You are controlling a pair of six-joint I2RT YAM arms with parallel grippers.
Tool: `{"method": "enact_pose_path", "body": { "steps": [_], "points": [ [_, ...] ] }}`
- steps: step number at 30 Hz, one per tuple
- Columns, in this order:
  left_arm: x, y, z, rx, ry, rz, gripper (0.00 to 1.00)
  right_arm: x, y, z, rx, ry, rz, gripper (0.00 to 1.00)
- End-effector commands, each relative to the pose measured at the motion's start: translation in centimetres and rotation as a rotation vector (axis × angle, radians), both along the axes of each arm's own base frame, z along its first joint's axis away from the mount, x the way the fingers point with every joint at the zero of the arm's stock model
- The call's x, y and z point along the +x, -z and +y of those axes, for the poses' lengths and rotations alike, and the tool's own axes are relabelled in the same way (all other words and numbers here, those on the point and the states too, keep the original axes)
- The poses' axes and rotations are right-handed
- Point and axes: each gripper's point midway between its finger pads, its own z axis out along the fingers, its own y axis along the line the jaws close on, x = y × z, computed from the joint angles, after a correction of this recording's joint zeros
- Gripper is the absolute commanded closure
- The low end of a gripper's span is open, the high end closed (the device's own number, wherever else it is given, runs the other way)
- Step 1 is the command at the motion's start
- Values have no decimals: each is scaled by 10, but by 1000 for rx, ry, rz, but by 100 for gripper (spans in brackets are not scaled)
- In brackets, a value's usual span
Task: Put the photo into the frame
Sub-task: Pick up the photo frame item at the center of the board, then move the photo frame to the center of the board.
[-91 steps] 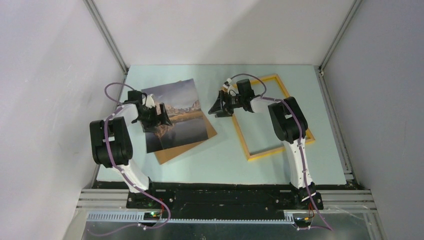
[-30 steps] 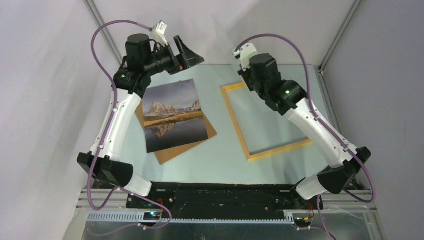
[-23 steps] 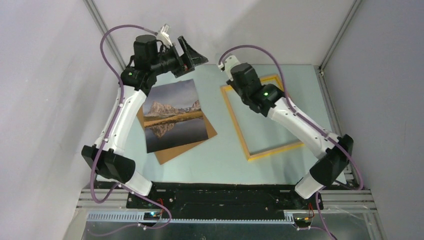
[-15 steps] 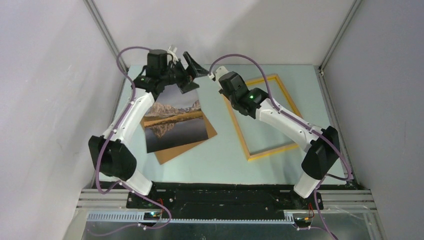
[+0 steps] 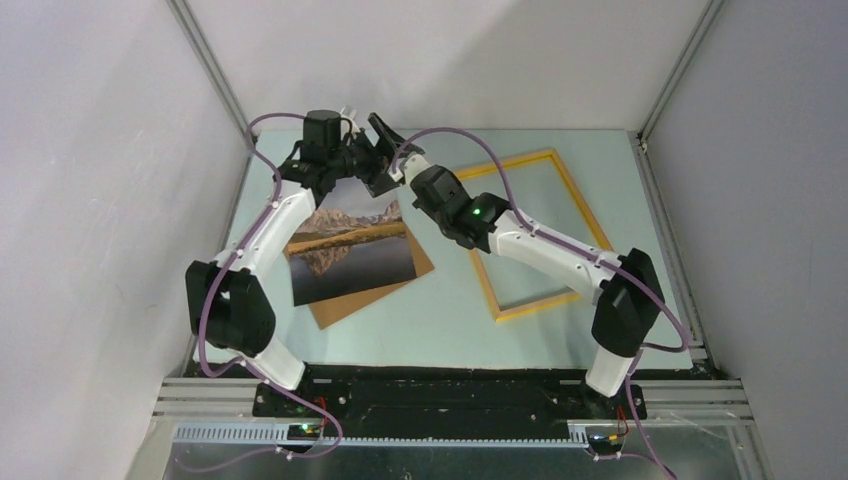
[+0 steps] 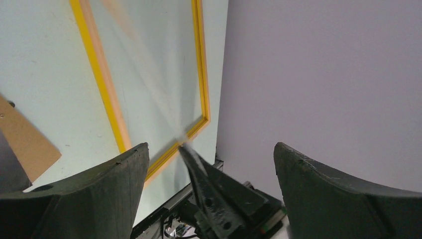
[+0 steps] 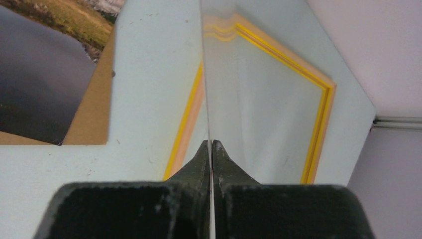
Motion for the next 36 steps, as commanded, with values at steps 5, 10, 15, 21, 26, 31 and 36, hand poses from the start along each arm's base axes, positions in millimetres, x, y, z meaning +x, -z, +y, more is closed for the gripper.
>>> {"method": "enact_pose_path", "body": {
  "steps": [5, 10, 15, 21, 26, 31, 36],
  "points": [
    [5, 13, -7, -25, 1, 13, 3, 1, 4, 29, 65, -8, 5, 100],
    [4, 28, -8, -4, -6, 34, 11, -1, 6, 38, 70, -21, 12, 98],
    [5, 38, -12, 9, -2, 40, 22, -2, 5, 41, 74, -27, 13, 98],
    [5, 42, -18, 1, 11, 47, 42, -4, 5, 44, 70, -34, 9, 97],
    [6, 46, -20, -7, 17, 52, 53, -4, 2, 46, 75, -36, 5, 95],
    [6, 50, -23, -15, 20, 51, 64, -4, 1, 47, 80, -36, 6, 93],
    [7, 52, -26, -23, 25, 48, 70, -7, -4, 50, 90, -45, 4, 92]
  ]
}}
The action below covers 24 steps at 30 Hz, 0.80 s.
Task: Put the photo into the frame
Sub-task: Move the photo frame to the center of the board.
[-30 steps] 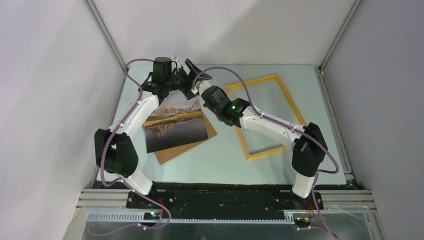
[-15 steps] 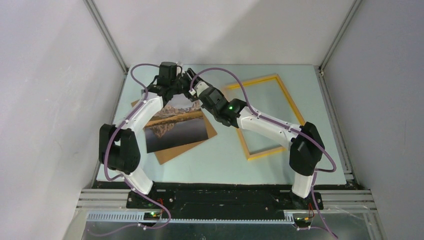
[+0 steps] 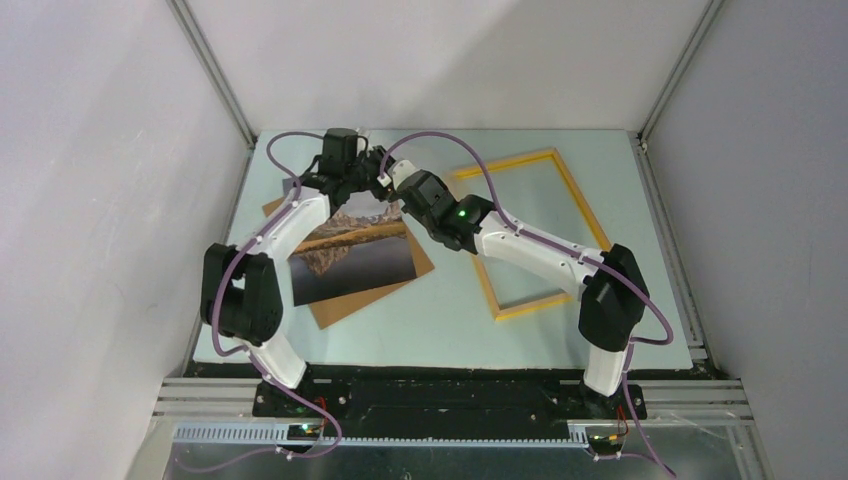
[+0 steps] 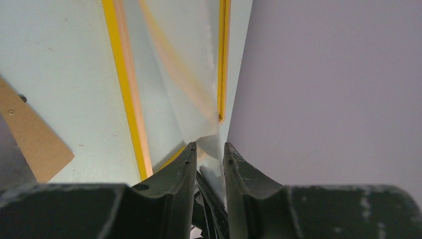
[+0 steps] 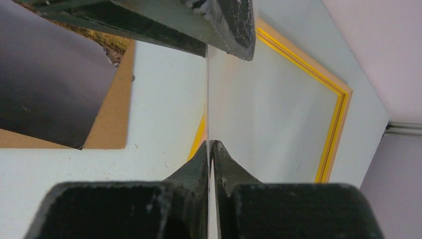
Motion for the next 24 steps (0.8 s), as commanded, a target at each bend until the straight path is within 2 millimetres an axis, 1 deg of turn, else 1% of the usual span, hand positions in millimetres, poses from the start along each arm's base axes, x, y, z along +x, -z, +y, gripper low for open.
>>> {"method": "enact_pose_path", "body": {
  "steps": [1, 5, 7, 8, 9, 10, 11, 12, 14, 16, 17, 18, 19, 20, 21, 22, 24],
  "points": [
    [3, -7, -10, -32, 17, -42, 71, -1, -24, 20, 97, -13, -32, 92],
    [4, -6, -11, -36, 20, -45, 79, -4, -25, 23, 99, -20, -32, 88],
    [4, -6, -11, -38, 20, -50, 85, -6, -25, 23, 98, -24, -30, 84],
    [4, -6, -10, -38, 19, -51, 90, -7, -25, 23, 100, -26, -28, 82],
    [3, -6, -10, -38, 16, -53, 92, -7, -26, 23, 103, -24, -25, 76],
    [2, -6, -10, -37, 16, -55, 97, -8, -26, 24, 110, -28, -21, 73],
    [3, -7, -9, -36, 13, -59, 99, -9, -26, 23, 111, -29, -16, 67],
    [2, -7, -9, -34, 14, -63, 100, -11, -28, 23, 121, -33, -11, 64],
    [1, -7, -8, -27, 13, -72, 100, -16, -32, 25, 144, -46, 3, 53],
    [1, -6, -6, -16, 11, -82, 100, -23, -36, 26, 168, -66, 26, 32],
    [0, -6, -5, -12, 12, -85, 100, -27, -42, 27, 190, -86, 36, 28],
    [0, -6, -4, -4, 13, -97, 100, -30, -44, 26, 201, -91, 45, 22],
    [0, -6, -3, 2, 15, -105, 100, -34, -51, 25, 218, -99, 43, 19],
    [-1, -8, -2, 13, 21, -125, 100, -37, -53, 25, 231, -111, 55, 15],
    [0, -9, 0, 20, 22, -134, 100, -41, -61, 24, 252, -124, 56, 14],
    [0, -11, 1, 33, 29, -156, 100, -43, -64, 22, 263, -124, 58, 12],
    [1, -16, 6, 55, 34, -193, 100, -48, -82, 13, 308, -133, 47, 11]
  ]
}}
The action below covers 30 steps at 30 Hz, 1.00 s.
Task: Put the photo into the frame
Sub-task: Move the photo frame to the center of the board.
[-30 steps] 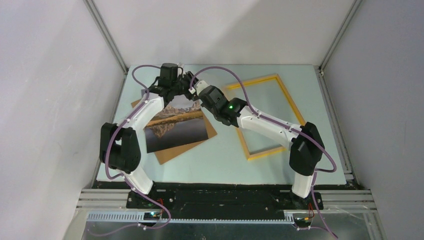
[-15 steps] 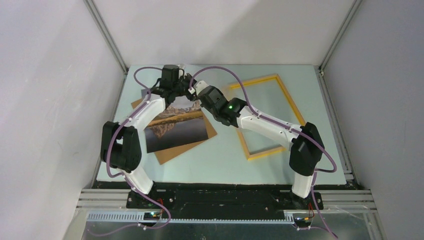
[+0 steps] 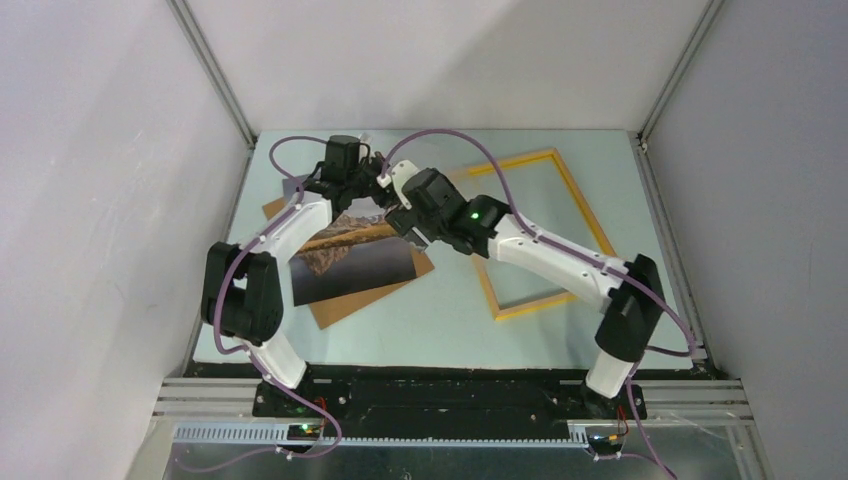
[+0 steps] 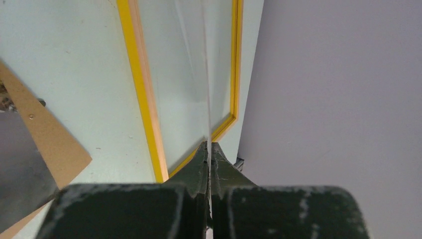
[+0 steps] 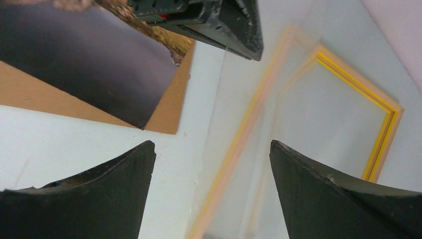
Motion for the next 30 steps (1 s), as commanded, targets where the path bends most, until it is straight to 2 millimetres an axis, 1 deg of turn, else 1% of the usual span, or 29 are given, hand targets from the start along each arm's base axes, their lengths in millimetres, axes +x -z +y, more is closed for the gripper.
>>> {"method": "enact_pose_path", "body": {
  "steps": [1, 2, 3, 4, 5, 6, 7, 8, 9, 10, 11, 12, 14, 15, 16, 17, 18, 19, 20, 21, 22, 23, 24, 25, 26, 27, 28, 29, 30],
  "points": [
    [4, -39, 9, 38, 25, -201, 100, -16, -70, -10, 193, -28, -40, 10],
    [4, -40, 11, 44, 26, -210, 100, -16, -80, -18, 217, -21, -49, 10],
    [4, -44, 14, 58, 32, -237, 100, -17, -83, -20, 235, -25, -44, 10],
    [4, -47, 15, 65, 37, -252, 100, -14, -93, -32, 258, -7, -56, 10],
    [3, -51, 17, 78, 48, -277, 100, -13, -97, -36, 281, -2, -50, 10],
    [3, -54, 19, 83, 53, -291, 100, -8, -105, -50, 304, 26, -61, 10],
    [1, -58, 20, 94, 67, -314, 100, 2, -108, -64, 332, 61, -53, 10],
    [0, -60, 20, 100, 75, -327, 100, 5, -114, -75, 355, 83, -56, 10],
    [-2, -63, 21, 110, 89, -346, 100, 16, -115, -92, 391, 124, -39, 10],
    [-3, -64, 21, 114, 96, -354, 100, 16, -118, -99, 432, 130, -18, 10],
    [-5, -66, 21, 121, 107, -369, 100, 30, -118, -122, 452, 190, -21, 11],
    [-6, -67, 21, 122, 113, -374, 100, 29, -116, -130, 482, 193, 1, 11],
    [-11, -69, 21, 125, 133, -390, 100, 46, -111, -172, 509, 284, -2, 12],
    [-12, -70, 21, 125, 137, -393, 100, 48, -104, -181, 507, 302, 4, 12],
    [-14, -73, 21, 121, 145, -402, 100, 55, -100, -199, 503, 338, 2, 12],
    [-15, -75, 20, 118, 151, -407, 100, 56, -89, -208, 489, 359, 18, 13],
    [-17, -78, 19, 112, 161, -415, 100, 62, -83, -225, 478, 391, 20, 13],
    [-19, -79, 19, 109, 166, -419, 100, 64, -68, -234, 463, 415, 46, 14],
    [-21, -84, 18, 101, 176, -430, 100, 69, -62, -250, 466, 451, 53, 14],
    [-23, -87, 18, 99, 181, -439, 100, 72, -46, -258, 446, 452, 81, 15],
    [-25, -90, 17, 93, 190, -446, 100, 76, -36, -275, 438, 492, 92, 15],
    [-27, -94, 16, 90, 197, -459, 100, 81, -23, -283, 423, 501, 119, 16],
    [-29, -97, 16, 86, 202, -467, 100, 87, -7, -300, 412, 541, 144, 17],
    [-31, -101, 15, 83, 208, -478, 100, 89, 0, -303, 401, 537, 158, 17],
    [-33, -104, 15, 77, 216, -485, 100, 95, 15, -323, 394, 584, 180, 17],
    [-36, -108, 15, 72, 223, -496, 100, 97, 22, -330, 383, 588, 189, 18],
    [-37, -111, 15, 69, 227, -503, 100, 102, 37, -344, 375, 618, 212, 18],
    [-40, -117, 14, 61, 237, -519, 100, 104, 43, -355, 362, 630, 217, 18],
    [-42, -120, 14, 56, 243, -525, 100, 109, 57, -360, 350, 640, 236, 18]
  ]
}}
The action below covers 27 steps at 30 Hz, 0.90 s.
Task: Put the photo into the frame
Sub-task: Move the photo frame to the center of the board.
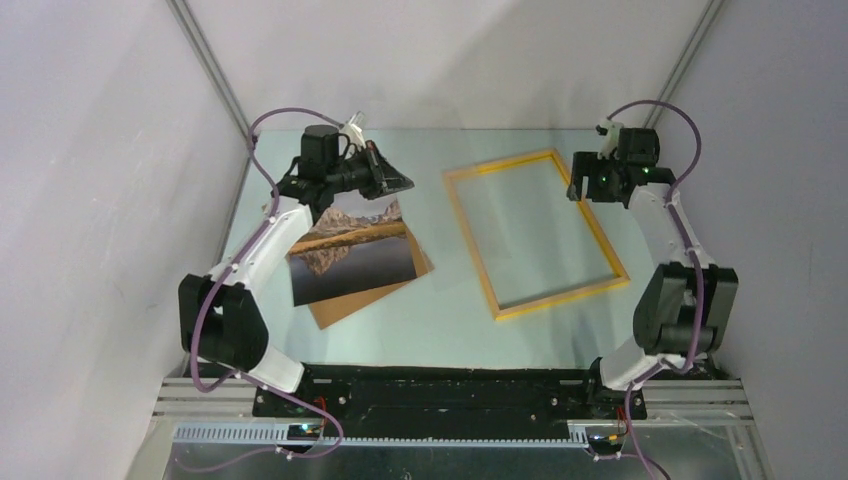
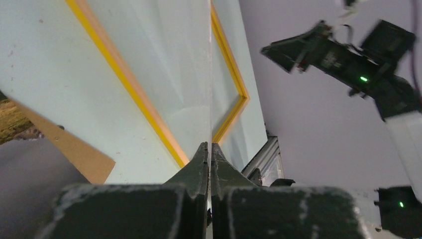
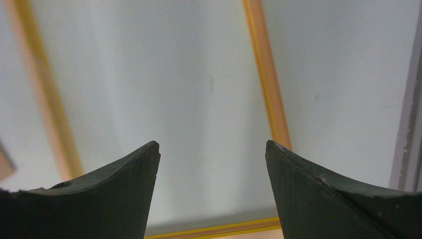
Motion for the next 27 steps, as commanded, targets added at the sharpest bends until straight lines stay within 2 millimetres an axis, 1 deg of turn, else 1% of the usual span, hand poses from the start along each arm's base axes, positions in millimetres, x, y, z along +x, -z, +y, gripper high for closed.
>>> {"method": "enact_pose_path", "body": {
  "steps": [1, 2, 3, 4, 5, 6, 8, 9, 10, 11, 13, 16, 18, 19, 20, 21, 22, 23, 24, 25, 26, 27],
  "points": [
    [-16, -70, -5, -61, 85, -200, 100, 17, 35, -32, -35, -6, 35, 18],
    [-17, -73, -6, -64, 91, -206, 100, 20, 50, -37, -41, -4, 62, 19],
    [-20, -78, -6, -71, 99, -215, 100, 23, 56, -44, -59, 2, 67, 19],
    [-22, -80, -6, -75, 103, -221, 100, 26, 70, -48, -62, 4, 94, 19],
    [-25, -85, -7, -80, 112, -229, 100, 27, 76, -54, -74, 12, 109, 19],
    [-27, -87, -7, -83, 116, -235, 100, 29, 87, -57, -72, 15, 132, 19],
    [-34, -96, -8, -91, 127, -257, 100, 32, 100, -64, -67, 21, 161, 20],
    [-35, -98, -8, -93, 130, -261, 100, 33, 102, -68, -66, 28, 169, 20],
    [-38, -101, -8, -97, 132, -268, 100, 33, 111, -70, -65, 28, 190, 21],
    [-40, -103, -8, -101, 137, -268, 100, 35, 113, -72, -65, 32, 195, 22],
    [-43, -108, -7, -107, 139, -278, 100, 35, 128, -75, -61, 32, 229, 23],
    [-48, -115, -7, -112, 143, -297, 100, 34, 141, -77, -62, 35, 262, 26],
    [-51, -119, -6, -116, 144, -303, 100, 34, 147, -78, -61, 42, 278, 31],
    [-51, -120, -6, -117, 144, -307, 100, 35, 151, -79, -59, 43, 286, 35],
    [-52, -121, -6, -118, 145, -309, 100, 34, 152, -79, -54, 46, 295, 37],
    [-53, -122, -6, -119, 145, -311, 100, 35, 153, -79, -52, 47, 297, 43],
    [-54, -123, -6, -120, 149, -313, 100, 35, 153, -79, -44, 51, 301, 45],
    [-54, -123, -6, -121, 150, -313, 100, 35, 153, -79, -38, 53, 301, 51],
    [-55, -123, -6, -123, 151, -313, 100, 34, 153, -77, -25, 51, 307, 55],
    [-55, -124, -6, -124, 151, -314, 100, 33, 153, -74, -11, 50, 309, 61],
    [-55, -123, -6, -125, 153, -311, 100, 31, 153, -73, -1, 51, 321, 65],
    [-56, -123, -6, -127, 156, -310, 100, 29, 153, -70, 17, 55, 327, 72]
  ]
}}
